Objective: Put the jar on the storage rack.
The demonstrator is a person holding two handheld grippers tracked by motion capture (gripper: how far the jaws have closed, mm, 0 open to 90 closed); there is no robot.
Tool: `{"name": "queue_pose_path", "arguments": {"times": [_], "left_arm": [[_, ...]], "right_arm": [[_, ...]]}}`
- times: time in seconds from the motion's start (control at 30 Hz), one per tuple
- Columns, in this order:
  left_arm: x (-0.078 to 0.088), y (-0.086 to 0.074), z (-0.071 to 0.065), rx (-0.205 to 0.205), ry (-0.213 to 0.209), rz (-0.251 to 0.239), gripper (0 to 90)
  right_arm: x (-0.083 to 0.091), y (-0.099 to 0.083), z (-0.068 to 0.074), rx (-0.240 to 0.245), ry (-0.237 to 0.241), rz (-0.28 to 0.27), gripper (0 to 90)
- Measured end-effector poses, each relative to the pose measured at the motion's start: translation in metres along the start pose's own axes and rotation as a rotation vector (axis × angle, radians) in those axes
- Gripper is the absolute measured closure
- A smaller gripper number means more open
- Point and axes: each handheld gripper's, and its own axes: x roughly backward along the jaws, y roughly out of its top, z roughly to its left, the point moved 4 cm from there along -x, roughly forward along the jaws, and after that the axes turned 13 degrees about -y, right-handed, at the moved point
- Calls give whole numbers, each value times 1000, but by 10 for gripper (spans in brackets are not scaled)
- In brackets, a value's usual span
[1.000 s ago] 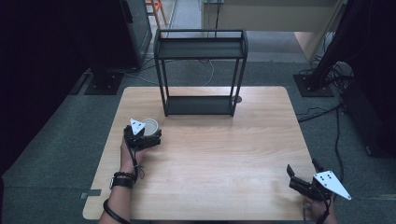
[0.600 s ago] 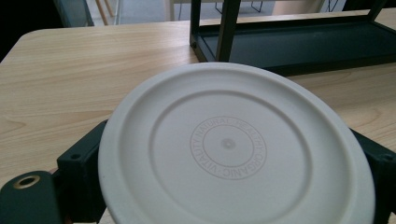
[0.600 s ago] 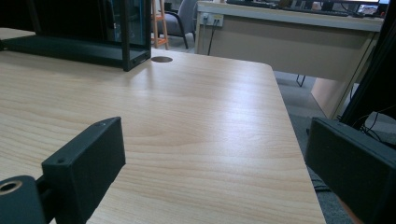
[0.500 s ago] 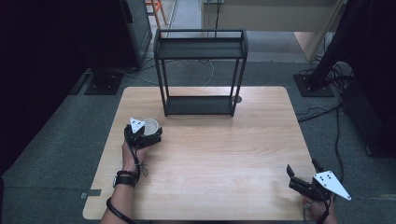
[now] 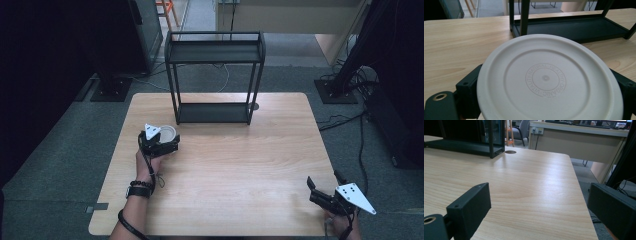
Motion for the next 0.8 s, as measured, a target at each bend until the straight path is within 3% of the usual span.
{"name": "queue_pose_path", "arguments": {"times": [0.43, 0.5, 0.8], "left_arm": [[-30, 22, -23, -11, -64, 14, 104], [-34, 25, -24, 4, -76, 13, 104], [-52, 41, -39, -23, -83, 21, 104]], "right_arm": [[0, 0, 0, 6, 0, -2, 47], [0, 0, 0, 7, 3, -2, 47], [-1, 0, -2, 2, 15, -3, 47]]}}
